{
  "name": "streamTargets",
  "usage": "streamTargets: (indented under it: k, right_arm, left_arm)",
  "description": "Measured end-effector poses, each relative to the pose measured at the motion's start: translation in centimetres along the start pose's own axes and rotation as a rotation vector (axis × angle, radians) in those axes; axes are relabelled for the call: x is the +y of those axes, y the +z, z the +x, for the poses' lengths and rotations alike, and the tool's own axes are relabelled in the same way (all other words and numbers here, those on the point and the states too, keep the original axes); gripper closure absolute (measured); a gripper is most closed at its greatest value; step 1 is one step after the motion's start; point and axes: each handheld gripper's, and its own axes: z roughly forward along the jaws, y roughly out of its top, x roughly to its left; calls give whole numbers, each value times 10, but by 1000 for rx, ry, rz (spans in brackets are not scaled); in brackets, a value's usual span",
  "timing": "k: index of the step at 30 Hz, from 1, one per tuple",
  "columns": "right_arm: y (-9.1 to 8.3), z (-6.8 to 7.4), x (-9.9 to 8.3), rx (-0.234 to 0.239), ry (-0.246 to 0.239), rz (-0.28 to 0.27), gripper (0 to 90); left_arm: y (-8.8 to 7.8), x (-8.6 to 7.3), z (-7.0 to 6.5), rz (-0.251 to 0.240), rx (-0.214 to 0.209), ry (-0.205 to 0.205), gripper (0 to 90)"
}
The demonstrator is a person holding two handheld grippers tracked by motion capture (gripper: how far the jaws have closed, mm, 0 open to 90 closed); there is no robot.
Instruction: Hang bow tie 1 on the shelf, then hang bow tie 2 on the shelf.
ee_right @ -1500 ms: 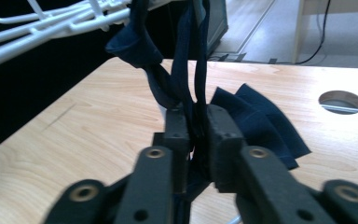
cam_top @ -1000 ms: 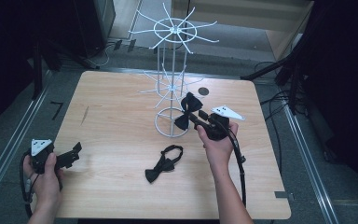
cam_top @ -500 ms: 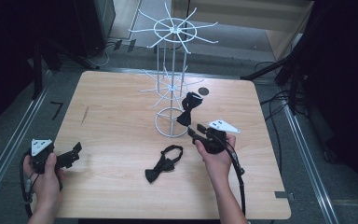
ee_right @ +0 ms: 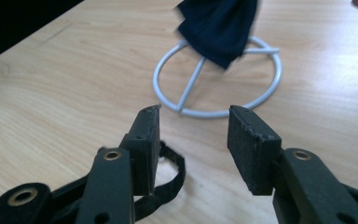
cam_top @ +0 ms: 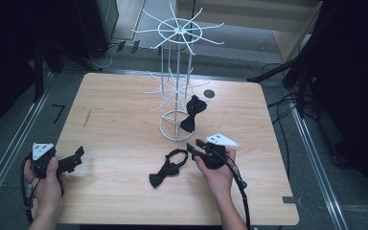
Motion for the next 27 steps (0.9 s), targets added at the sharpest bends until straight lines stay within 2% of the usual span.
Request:
streamTargets:
  k: [6, 10, 13, 18, 22, 27]
  right_arm:
    - [3, 7, -10, 12, -6, 36, 556]
    - [7, 9, -14, 3, -12, 57, 560]
    - [10, 9, -18, -10, -3, 78, 567]
    - [13, 10, -23, -50, -30, 106, 573]
    - [16, 10, -25, -52, -28, 132, 583]
    - [18, 11, -29, -83, -73, 159, 651]
  left_arm:
    - [0, 0, 0, 1, 0, 1, 0]
    - [0, 0, 0, -1, -2, 3, 0]
    - [0, 0, 0, 2, -1, 0, 0]
    - [0, 0, -1, 1, 0, 4, 0]
    - [0, 0, -1, 2, -2, 1, 0]
    - [0, 0, -1, 3, -1, 5, 0]
